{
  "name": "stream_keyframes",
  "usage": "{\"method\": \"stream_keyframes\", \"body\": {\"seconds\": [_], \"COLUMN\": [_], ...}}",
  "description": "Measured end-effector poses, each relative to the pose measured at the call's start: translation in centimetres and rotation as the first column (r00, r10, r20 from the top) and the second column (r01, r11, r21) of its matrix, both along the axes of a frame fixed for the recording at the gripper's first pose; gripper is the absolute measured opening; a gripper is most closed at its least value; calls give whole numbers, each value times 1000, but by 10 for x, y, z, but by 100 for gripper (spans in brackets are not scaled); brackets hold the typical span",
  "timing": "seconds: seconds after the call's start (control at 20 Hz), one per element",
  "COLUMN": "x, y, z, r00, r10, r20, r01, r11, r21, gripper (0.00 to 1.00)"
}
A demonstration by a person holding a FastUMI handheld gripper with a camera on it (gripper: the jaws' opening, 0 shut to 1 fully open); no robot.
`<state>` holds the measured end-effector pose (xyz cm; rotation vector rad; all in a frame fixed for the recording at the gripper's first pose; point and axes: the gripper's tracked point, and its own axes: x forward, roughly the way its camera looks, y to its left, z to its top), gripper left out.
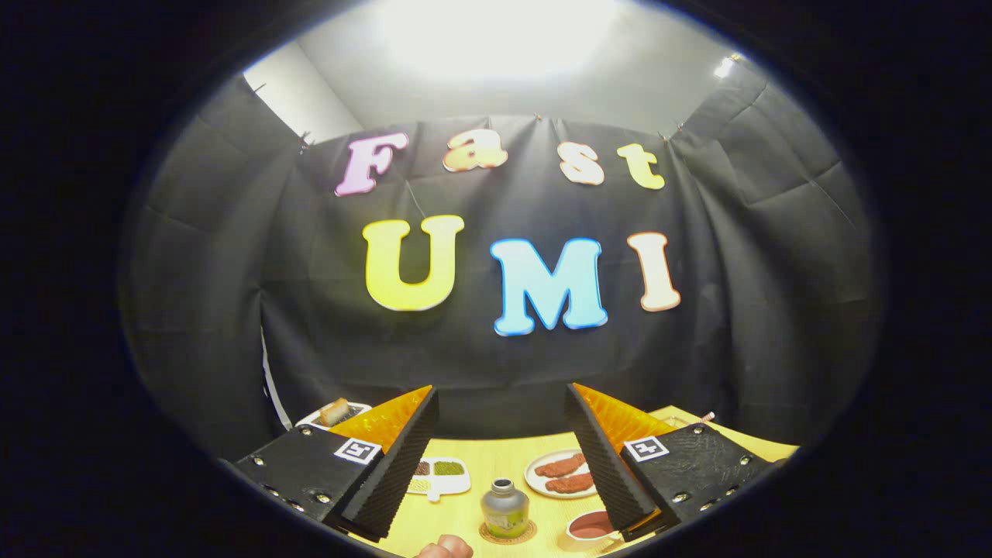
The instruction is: Take the bottle from table, then pour the juice into the cup, finally place the bottle on the coaster
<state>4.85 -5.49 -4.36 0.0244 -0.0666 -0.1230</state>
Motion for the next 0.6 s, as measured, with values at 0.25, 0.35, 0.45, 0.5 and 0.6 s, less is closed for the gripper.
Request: {"method": "stream_keyframes", "body": {"seconds": [0.25,0.35,0.45,0.5,0.6], "x": [-11,-12,-13,-13,-13], "y": [1,-1,-4,-4,-13], "z": [7,8,7,4,-3], "r00": [1000,1000,1000,1000,999], "r10": [10,13,-2,-3,-18], "r20": [-14,-7,-7,-13,-27], "r01": [-11,-13,2,3,17], "r11": [999,999,999,999,999], "r21": [-32,-38,-40,-40,-39], "gripper": [99,99,99,99,99]}}
